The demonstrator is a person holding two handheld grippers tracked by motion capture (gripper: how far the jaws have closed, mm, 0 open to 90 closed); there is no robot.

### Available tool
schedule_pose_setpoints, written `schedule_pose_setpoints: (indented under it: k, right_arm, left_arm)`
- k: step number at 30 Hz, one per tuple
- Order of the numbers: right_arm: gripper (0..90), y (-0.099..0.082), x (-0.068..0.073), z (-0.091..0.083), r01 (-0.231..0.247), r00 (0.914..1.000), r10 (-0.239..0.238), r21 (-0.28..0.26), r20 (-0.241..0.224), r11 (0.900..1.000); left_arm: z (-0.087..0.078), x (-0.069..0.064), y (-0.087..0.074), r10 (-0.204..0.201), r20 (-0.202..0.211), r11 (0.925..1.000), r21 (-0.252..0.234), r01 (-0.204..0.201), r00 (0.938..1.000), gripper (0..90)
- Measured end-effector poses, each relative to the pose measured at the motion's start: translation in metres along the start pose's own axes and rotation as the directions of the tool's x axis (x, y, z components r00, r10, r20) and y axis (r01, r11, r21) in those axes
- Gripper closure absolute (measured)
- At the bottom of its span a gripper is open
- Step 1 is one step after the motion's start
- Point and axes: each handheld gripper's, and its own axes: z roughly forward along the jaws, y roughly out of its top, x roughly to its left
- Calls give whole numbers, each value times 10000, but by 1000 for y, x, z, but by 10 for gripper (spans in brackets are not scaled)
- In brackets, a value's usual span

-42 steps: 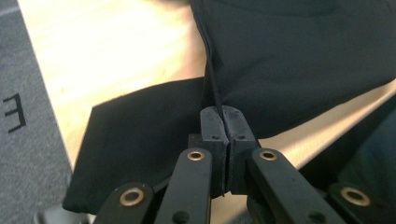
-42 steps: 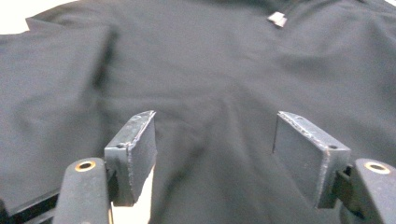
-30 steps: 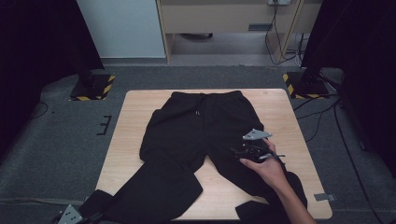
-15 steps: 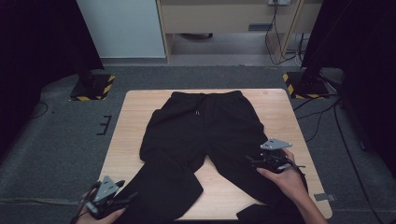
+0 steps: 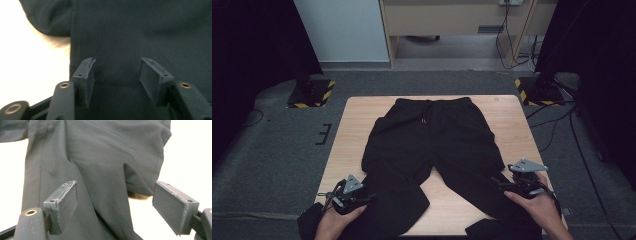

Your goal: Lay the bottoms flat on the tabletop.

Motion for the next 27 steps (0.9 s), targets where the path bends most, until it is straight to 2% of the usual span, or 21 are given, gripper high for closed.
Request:
schedule_pose_setpoints:
  k: [3,8,10,14,18,22,27]
  right_arm:
    - [204,-5,-4,-4,-105,9999,105,-10,41,9999]
    - [212,-10,-4,-7,-213,9998,213,-38,44,9998]
    - [214,-11,-5,-7,-256,9997,256,-10,25,9997]
    - [216,-13,-6,-6,-265,9996,265,-13,30,9996]
    - [222,-16,-6,-7,-311,9995,311,-27,39,9995]
    - [233,-19,-7,-9,-278,9996,278,8,79,9996]
    - [244,-19,-7,-10,-291,9996,291,20,66,9996]
  left_arm:
    - [0,1,-1,-40,12,9999,-105,40,10000,548]
    - [-1,1,-1,-55,-43,10000,-72,55,10000,801]
    - [-2,-2,-1,121,-95,9999,36,-121,9999,888]
    - [-9,-7,-4,267,-101,9992,299,-264,9996,900]
    - [-24,-7,-14,108,-189,9993,373,-101,9998,900]
    - [-43,-9,-22,-62,-223,9998,211,67,9997,900]
    - [-59,-18,-25,102,-170,9999,111,-100,9998,900]
